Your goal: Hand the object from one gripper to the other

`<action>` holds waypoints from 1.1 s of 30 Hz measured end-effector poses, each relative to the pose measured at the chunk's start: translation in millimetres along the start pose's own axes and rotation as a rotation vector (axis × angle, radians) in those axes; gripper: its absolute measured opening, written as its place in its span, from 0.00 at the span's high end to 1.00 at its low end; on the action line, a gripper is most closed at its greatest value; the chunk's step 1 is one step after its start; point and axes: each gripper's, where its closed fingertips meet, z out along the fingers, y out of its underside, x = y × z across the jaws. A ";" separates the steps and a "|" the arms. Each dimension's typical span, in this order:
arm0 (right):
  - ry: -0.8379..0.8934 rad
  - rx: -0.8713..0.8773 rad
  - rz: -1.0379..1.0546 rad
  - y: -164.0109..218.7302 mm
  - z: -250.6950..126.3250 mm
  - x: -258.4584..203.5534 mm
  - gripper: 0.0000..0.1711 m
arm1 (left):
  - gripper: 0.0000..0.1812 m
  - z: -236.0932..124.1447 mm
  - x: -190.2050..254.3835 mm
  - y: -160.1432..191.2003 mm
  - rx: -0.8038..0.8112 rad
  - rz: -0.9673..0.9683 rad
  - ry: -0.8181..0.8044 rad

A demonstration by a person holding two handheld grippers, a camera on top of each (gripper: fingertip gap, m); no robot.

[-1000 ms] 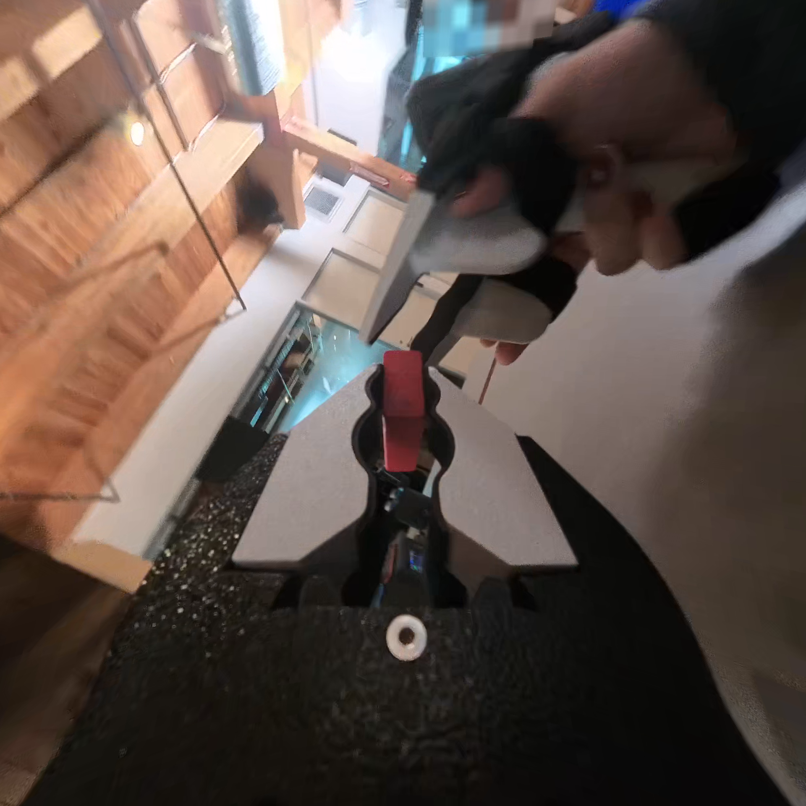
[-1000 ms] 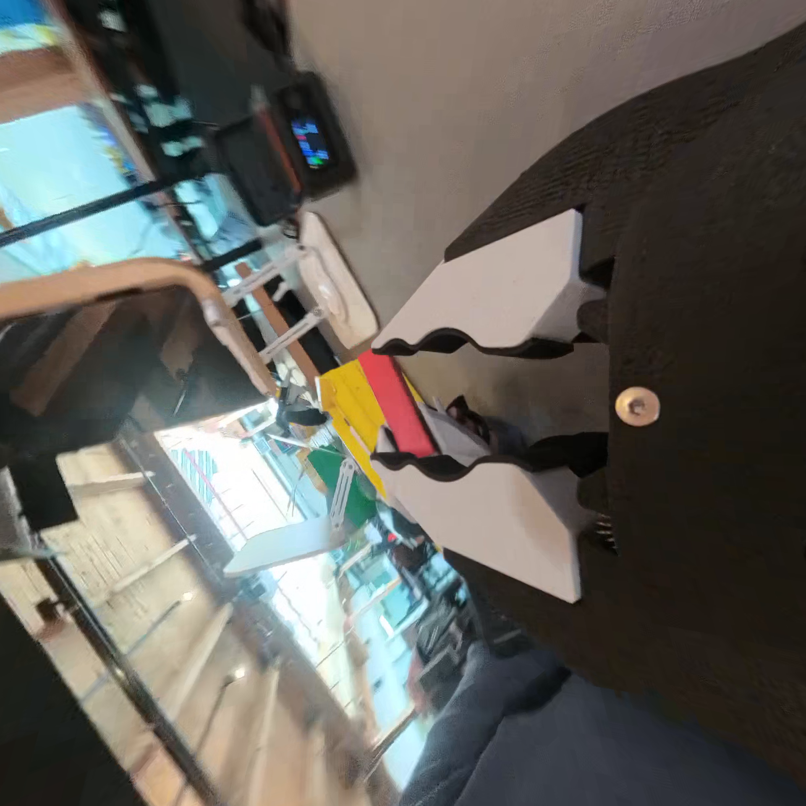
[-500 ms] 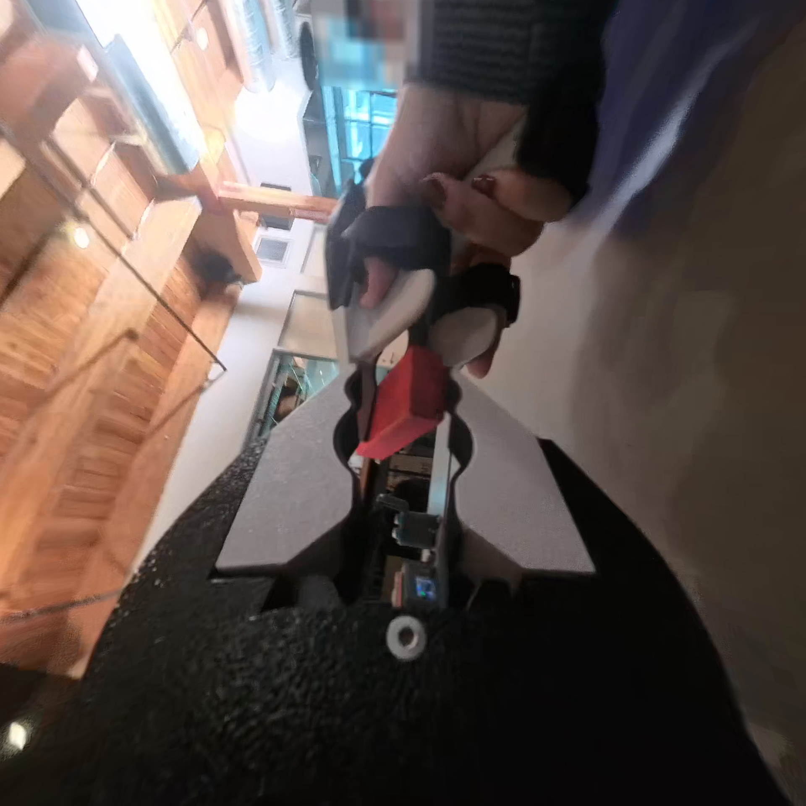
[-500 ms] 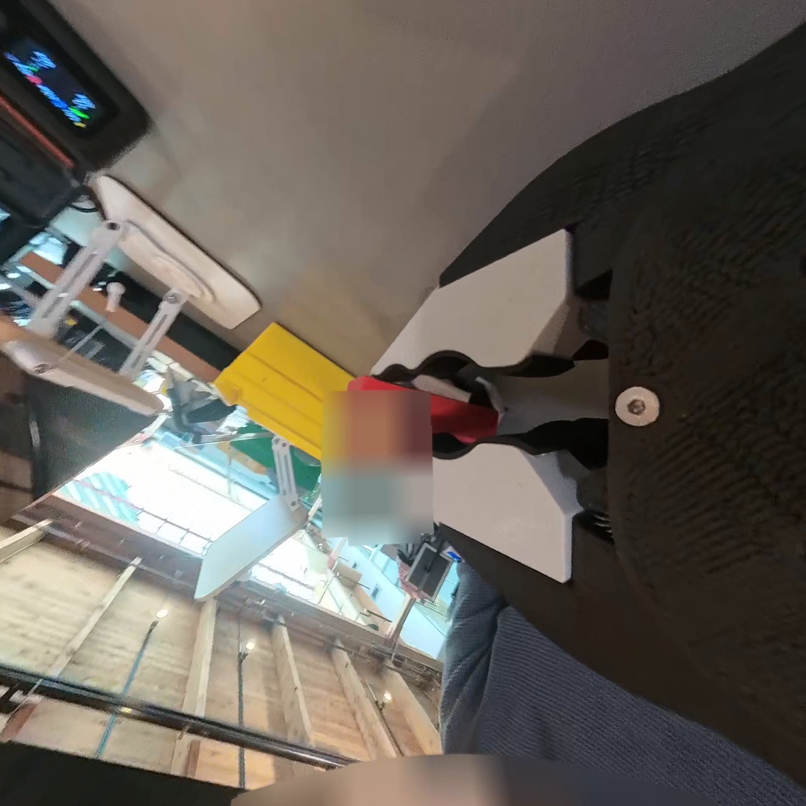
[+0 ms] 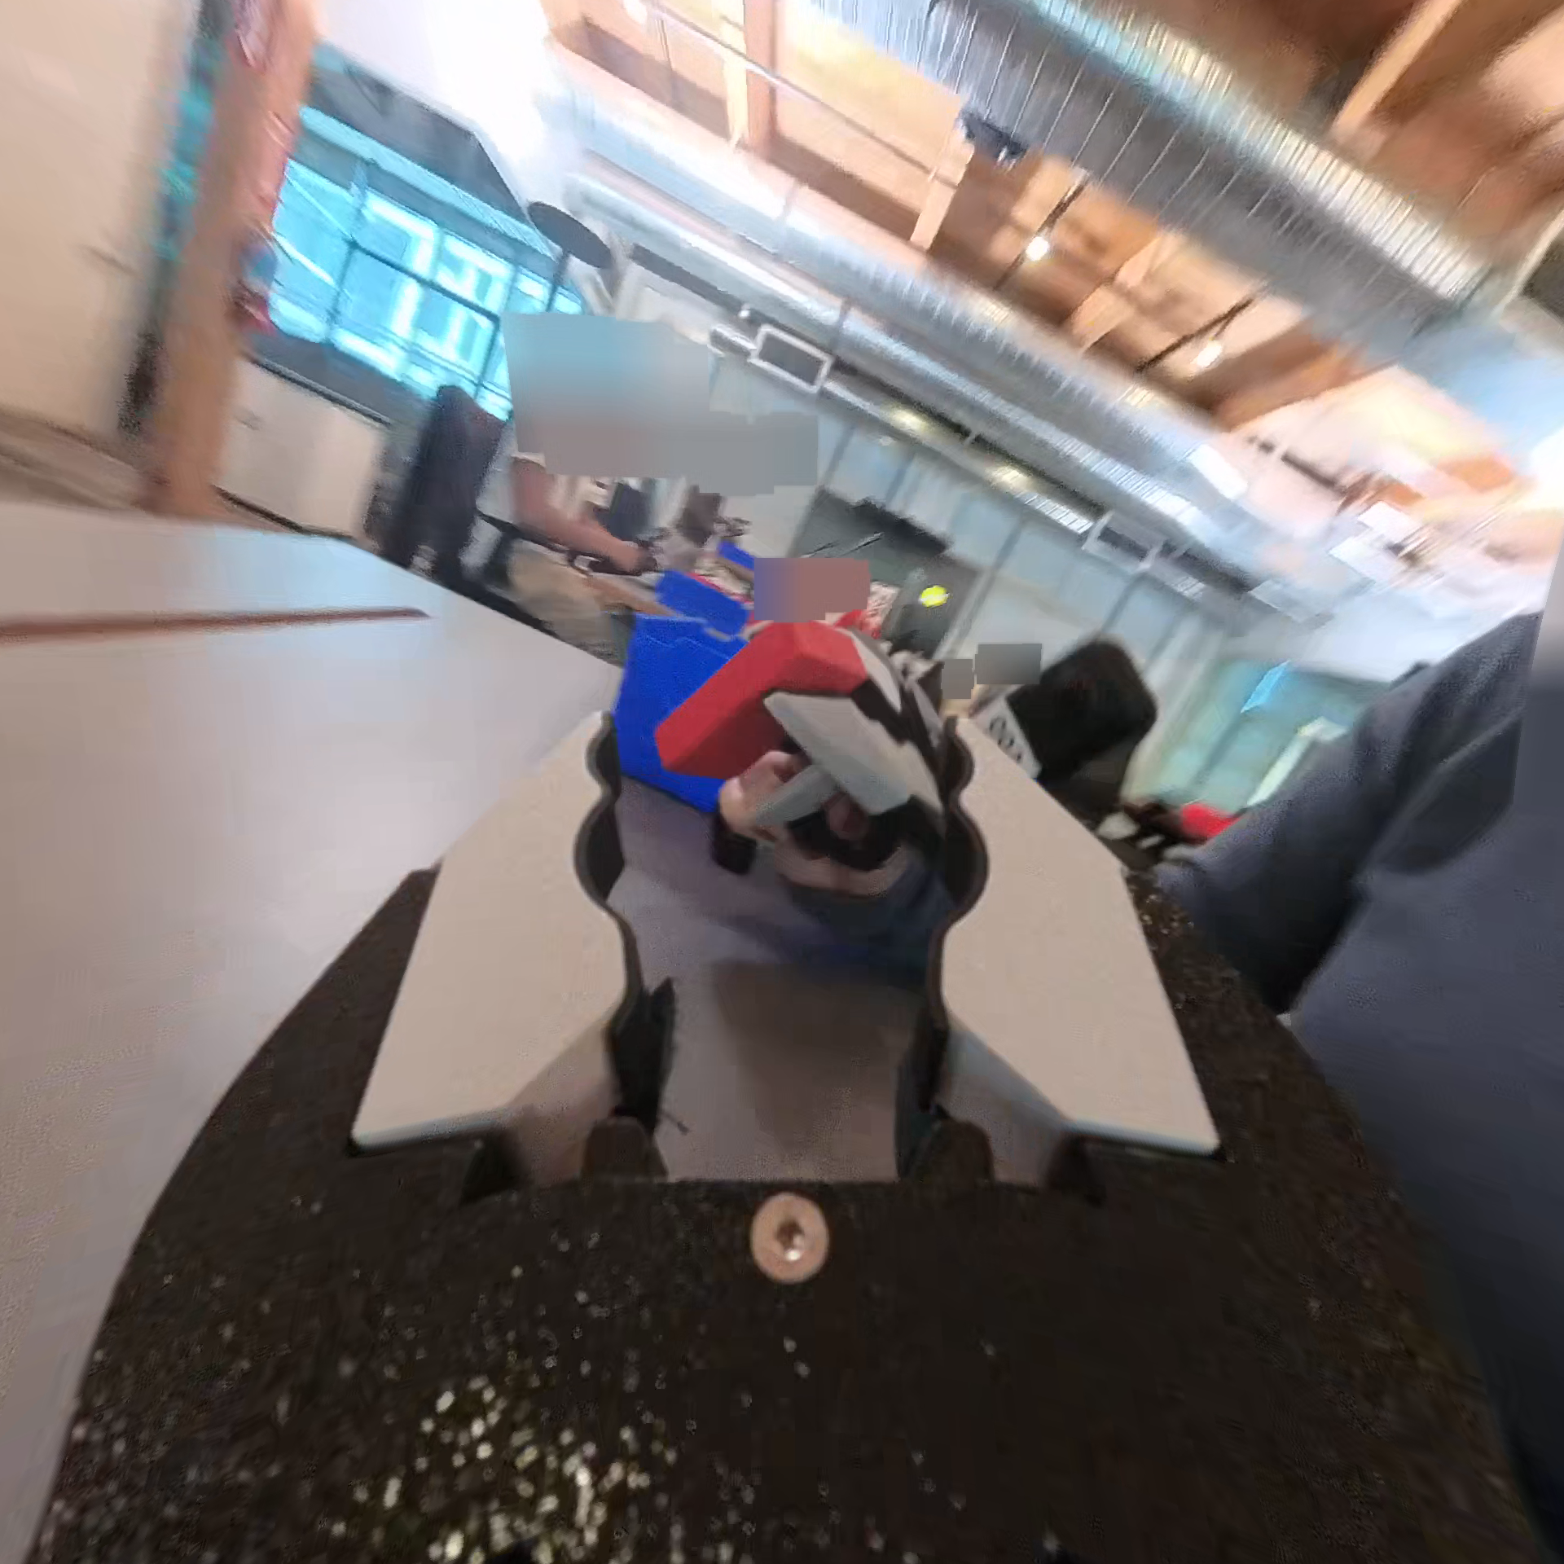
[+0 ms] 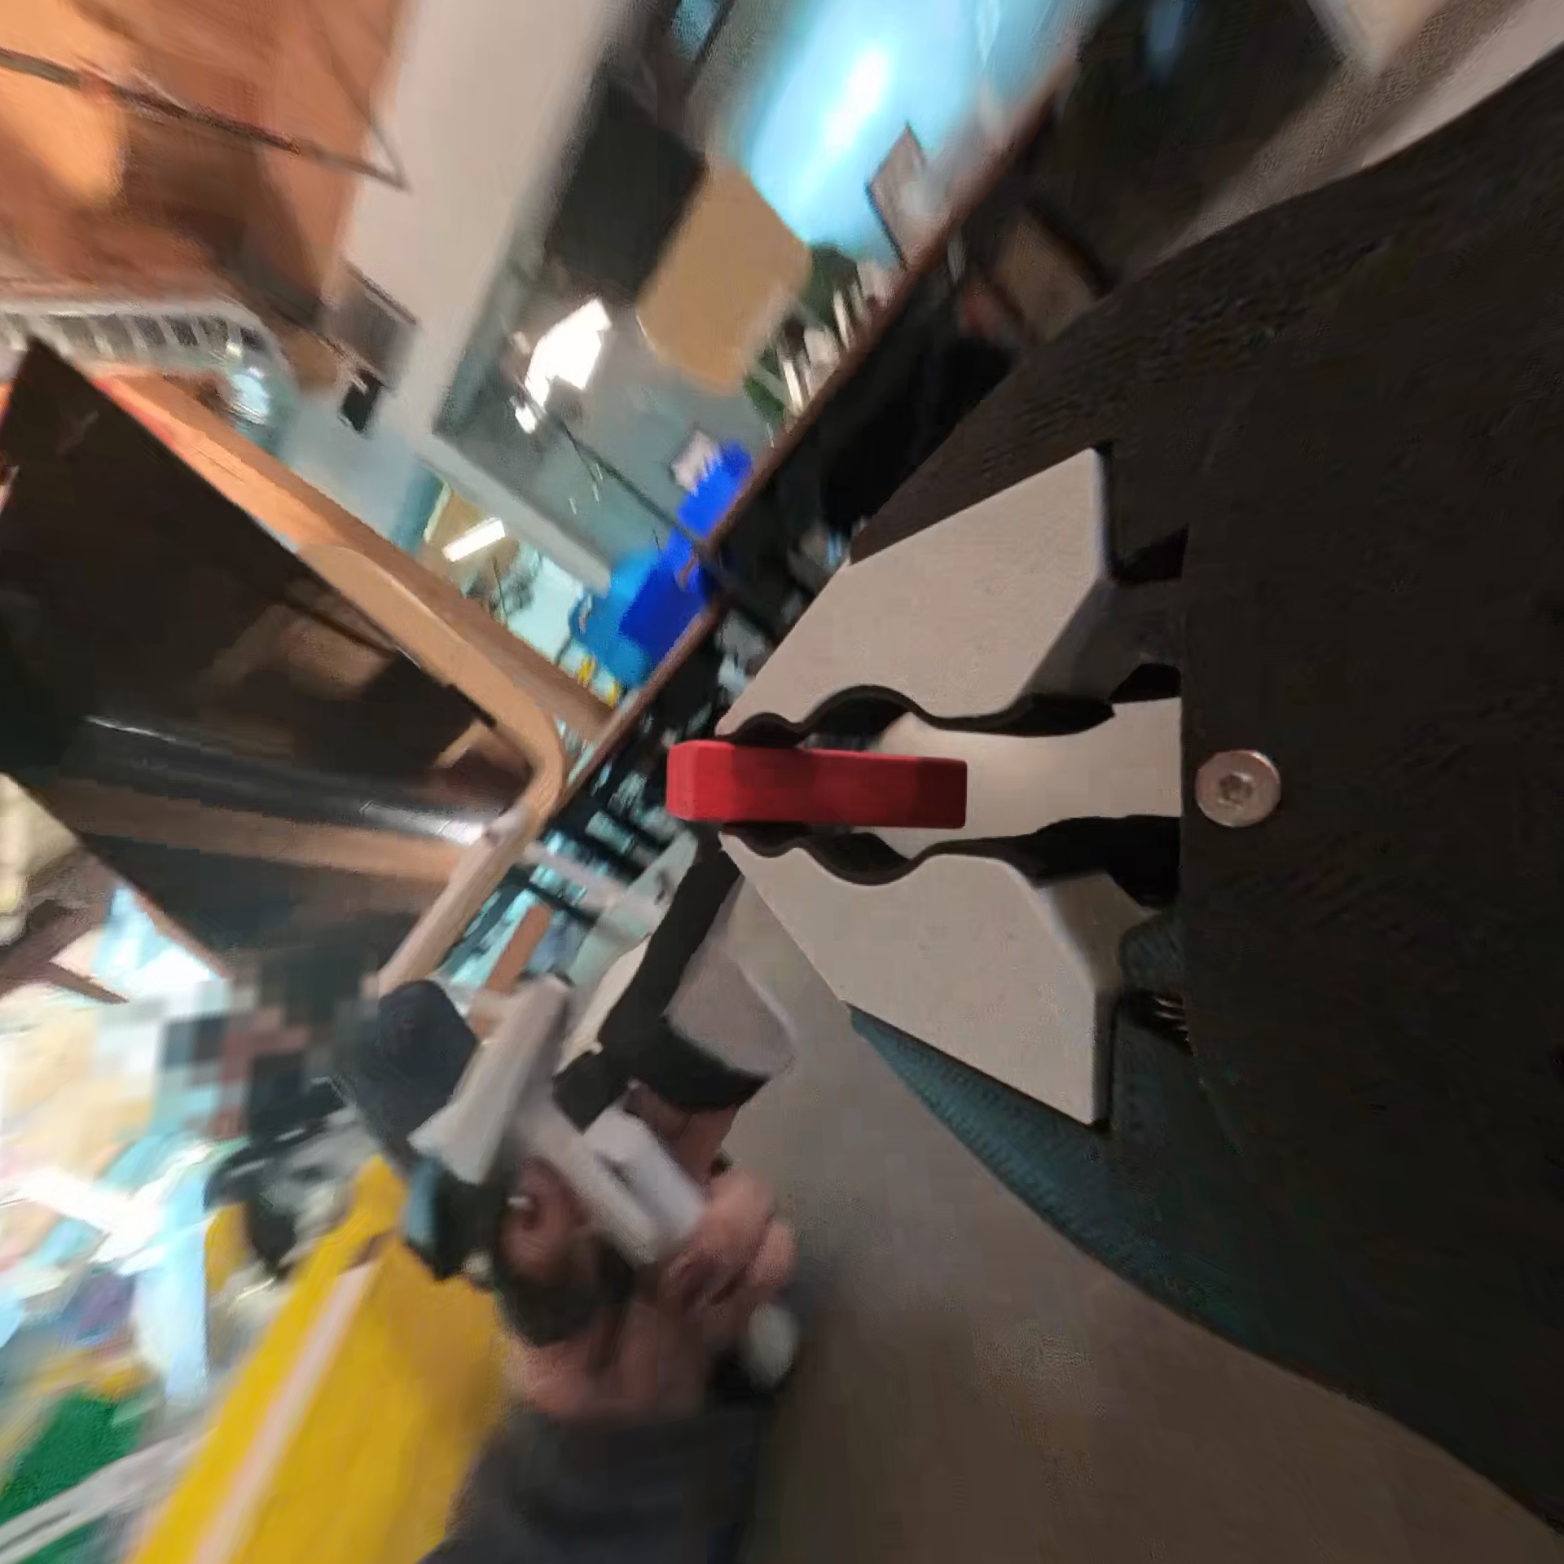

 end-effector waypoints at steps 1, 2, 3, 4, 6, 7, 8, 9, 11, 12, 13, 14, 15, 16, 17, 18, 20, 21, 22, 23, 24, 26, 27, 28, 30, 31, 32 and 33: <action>0.026 -0.015 -0.132 -1.0 0.7 -3.6 0.91 | 0.57 -0.2 0.3 0.3 0.000 -0.084 0.035; 0.035 -0.022 -0.254 -2.1 1.7 -9.4 0.92 | 0.56 0.0 3.2 1.1 -0.005 -0.148 0.080; 0.039 -0.046 -0.360 -0.2 3.2 -14.8 0.91 | 0.56 0.4 4.6 2.2 -0.012 -0.192 0.105; 0.045 -0.076 -0.460 3.4 4.8 -18.9 0.91 | 0.56 1.3 6.4 4.5 -0.025 -0.213 0.122; 0.038 -0.132 -0.638 12.0 7.2 -26.8 0.91 | 0.61 3.9 8.1 10.1 -0.059 -0.197 0.121; 0.040 -0.158 -0.710 16.1 8.0 -28.5 0.91 | 0.62 5.1 7.0 12.6 -0.072 -0.178 0.103; 0.047 -0.178 -0.757 18.7 8.8 -29.1 0.91 | 0.63 6.0 7.2 14.5 -0.082 -0.159 0.095; 0.054 -0.187 -0.783 19.5 9.1 -29.2 0.91 | 0.63 6.6 5.9 15.5 -0.086 -0.139 0.076; 0.065 -0.185 -0.797 17.4 9.1 -28.3 0.91 | 0.63 7.1 3.4 15.5 -0.083 -0.070 0.032; 0.072 -0.183 -0.792 16.4 8.9 -27.0 0.91 | 0.63 7.1 1.3 14.9 -0.079 -0.011 -0.006; 0.072 -0.183 -0.786 16.2 8.7 -26.5 0.91 | 0.65 7.1 -0.2 14.5 -0.079 0.065 -0.047; 0.067 -0.184 -0.786 17.1 8.5 -26.9 0.91 | 0.69 7.2 -0.3 14.1 -0.082 0.153 -0.083; 0.059 -0.189 -0.793 18.8 8.5 -27.9 0.91 | 0.72 7.4 -0.3 14.6 -0.091 0.244 -0.119; 0.047 -0.196 -0.801 21.1 8.8 -29.9 0.91 | 0.73 7.9 -1.4 16.4 -0.110 0.323 -0.156; 0.038 -0.200 -0.810 22.8 9.2 -31.9 0.91 | 0.75 9.2 -1.5 19.3 -0.130 0.376 -0.176; 0.034 -0.205 -0.820 24.1 9.7 -33.3 0.91 | 0.75 11.4 -0.1 24.0 -0.158 0.401 -0.173; 0.030 -0.217 -0.832 26.1 10.5 -34.7 0.91 | 0.74 13.9 -3.5 29.3 -0.198 0.418 -0.198; 0.036 -0.225 -0.836 27.3 10.5 -33.4 0.91 | 0.75 13.6 -4.7 28.6 -0.194 0.417 -0.208; 0.039 -0.230 -0.836 28.0 10.7 -32.3 0.91 | 0.77 12.9 -6.4 27.3 -0.189 0.412 -0.218; 0.044 -0.235 -0.832 28.5 10.7 -31.2 0.92 | 0.78 12.5 -7.8 26.3 -0.185 0.405 -0.225; 0.050 -0.240 -0.831 29.1 10.7 -30.0 0.91 | 0.79 12.3 -9.0 26.0 -0.185 0.400 -0.231; 0.066 -0.241 -0.842 28.3 10.5 -27.8 0.91 | 0.80 12.0 -10.2 25.4 -0.183 0.391 -0.237; 0.077 -0.237 -0.845 26.5 10.4 -26.7 0.92 | 0.82 11.6 -11.6 24.7 -0.180 0.386 -0.244; 0.082 -0.235 -0.847 25.5 10.4 -26.0 0.92 | 0.82 11.5 -11.1 24.5 -0.178 0.381 -0.239; 0.083 -0.237 -0.849 25.9 10.6 -26.0 0.91 | 0.82 11.4 -11.2 24.5 -0.180 0.402 -0.248; 0.082 -0.237 -0.849 26.2 10.6 -26.1 0.92 | 0.82 11.3 -11.2 25.0 -0.187 0.433 -0.258; 0.077 -0.232 -0.835 26.1 10.5 -26.8 0.91 | 0.82 10.9 -11.2 25.3 -0.193 0.470 -0.269; 0.067 -0.223 -0.799 25.8 10.7 -28.3 0.89 | 0.82 9.8 -13.0 24.2 -0.195 0.511 -0.293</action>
